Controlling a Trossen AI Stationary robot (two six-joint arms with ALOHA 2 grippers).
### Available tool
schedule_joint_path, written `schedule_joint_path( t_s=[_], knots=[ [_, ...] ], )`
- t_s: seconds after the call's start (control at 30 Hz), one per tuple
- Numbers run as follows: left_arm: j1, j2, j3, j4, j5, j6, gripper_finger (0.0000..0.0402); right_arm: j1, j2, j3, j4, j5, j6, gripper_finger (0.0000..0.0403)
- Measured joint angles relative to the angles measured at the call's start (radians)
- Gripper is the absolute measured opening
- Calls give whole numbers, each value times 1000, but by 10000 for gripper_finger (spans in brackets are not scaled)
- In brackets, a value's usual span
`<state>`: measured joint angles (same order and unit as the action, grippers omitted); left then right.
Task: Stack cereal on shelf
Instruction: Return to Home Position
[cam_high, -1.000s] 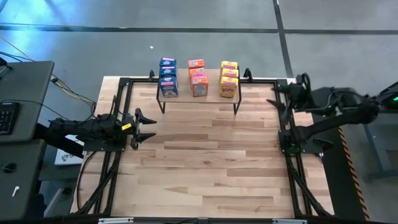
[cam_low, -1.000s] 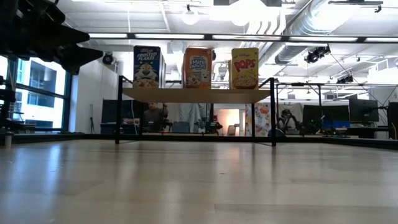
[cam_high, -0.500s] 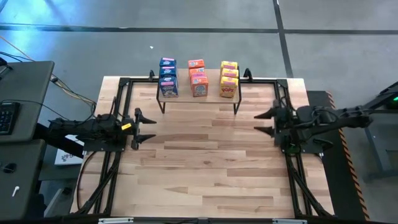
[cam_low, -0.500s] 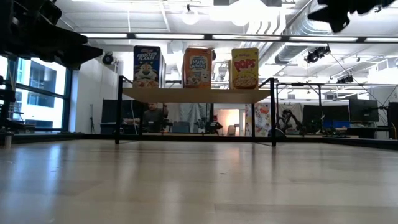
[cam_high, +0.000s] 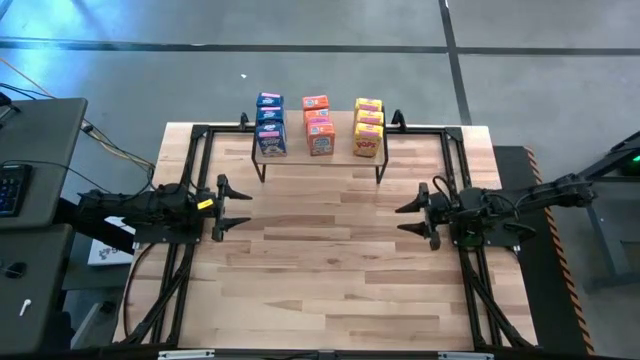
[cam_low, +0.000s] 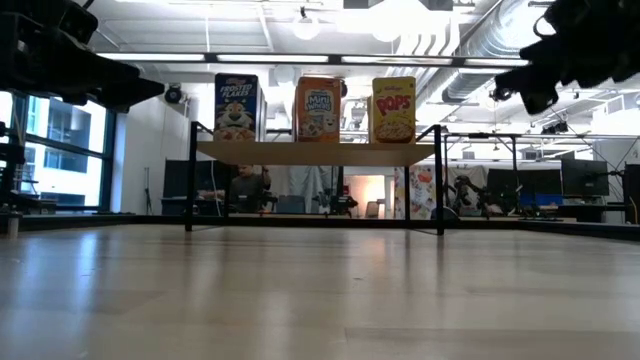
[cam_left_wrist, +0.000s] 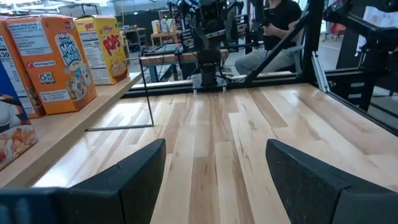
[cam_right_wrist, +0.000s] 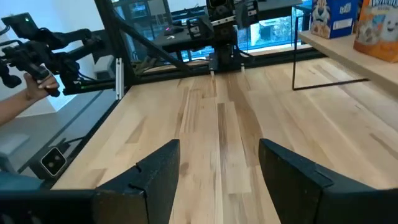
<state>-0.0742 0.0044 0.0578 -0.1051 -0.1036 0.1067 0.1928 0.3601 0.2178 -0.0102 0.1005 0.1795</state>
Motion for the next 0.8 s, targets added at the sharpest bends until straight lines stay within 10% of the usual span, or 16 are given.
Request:
schedule_joint_path(
  t_s=[0.8],
  knots=[
    [0, 0, 0, 0, 0, 0, 269, 0, -169, -208, 151, 127, -25, 211]
  ],
)
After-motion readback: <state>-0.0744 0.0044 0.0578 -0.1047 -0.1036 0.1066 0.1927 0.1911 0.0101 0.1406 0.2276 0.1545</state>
